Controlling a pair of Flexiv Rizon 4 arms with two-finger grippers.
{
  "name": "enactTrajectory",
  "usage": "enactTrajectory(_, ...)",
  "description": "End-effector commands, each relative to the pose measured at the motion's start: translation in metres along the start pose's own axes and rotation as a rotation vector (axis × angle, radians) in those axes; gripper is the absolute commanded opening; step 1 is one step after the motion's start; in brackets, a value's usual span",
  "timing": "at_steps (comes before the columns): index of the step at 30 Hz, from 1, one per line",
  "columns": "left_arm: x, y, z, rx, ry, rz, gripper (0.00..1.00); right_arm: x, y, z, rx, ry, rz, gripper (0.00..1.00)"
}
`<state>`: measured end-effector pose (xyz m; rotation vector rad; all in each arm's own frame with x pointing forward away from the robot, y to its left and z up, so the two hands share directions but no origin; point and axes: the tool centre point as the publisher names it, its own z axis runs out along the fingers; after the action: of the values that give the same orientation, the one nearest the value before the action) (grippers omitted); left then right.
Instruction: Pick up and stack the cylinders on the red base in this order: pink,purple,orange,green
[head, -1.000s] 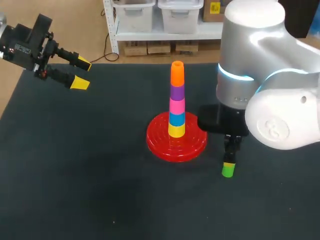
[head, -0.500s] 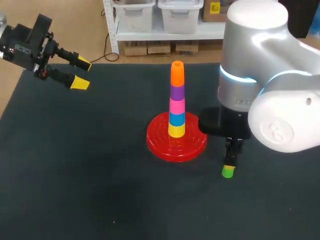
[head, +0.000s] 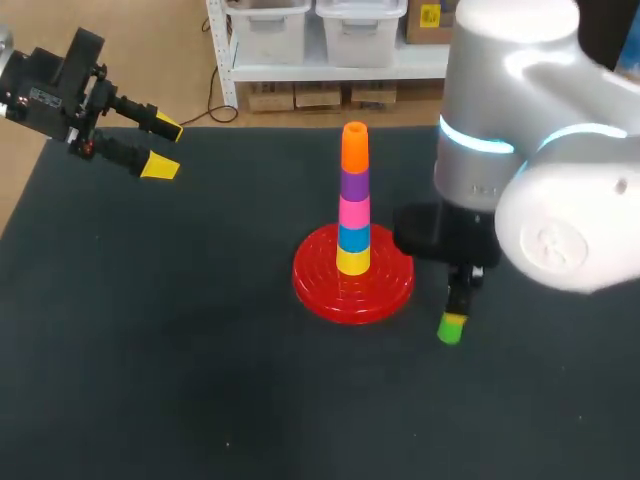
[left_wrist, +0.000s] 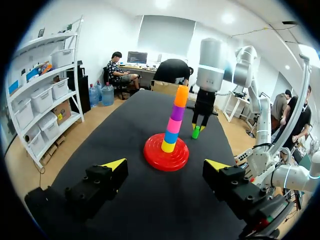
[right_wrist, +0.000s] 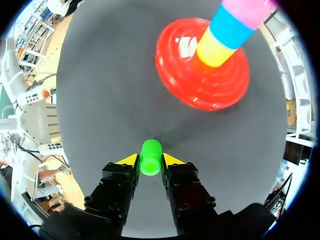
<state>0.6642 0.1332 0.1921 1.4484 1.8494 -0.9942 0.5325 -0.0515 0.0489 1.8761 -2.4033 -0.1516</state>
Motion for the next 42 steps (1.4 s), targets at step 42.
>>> enactTrajectory(42,0.002,0.000,0.000,-0.002,-0.005,0.004,1.00,-0.123,-0.050,-0.263,0.147,-0.188,-0.210,0.00)
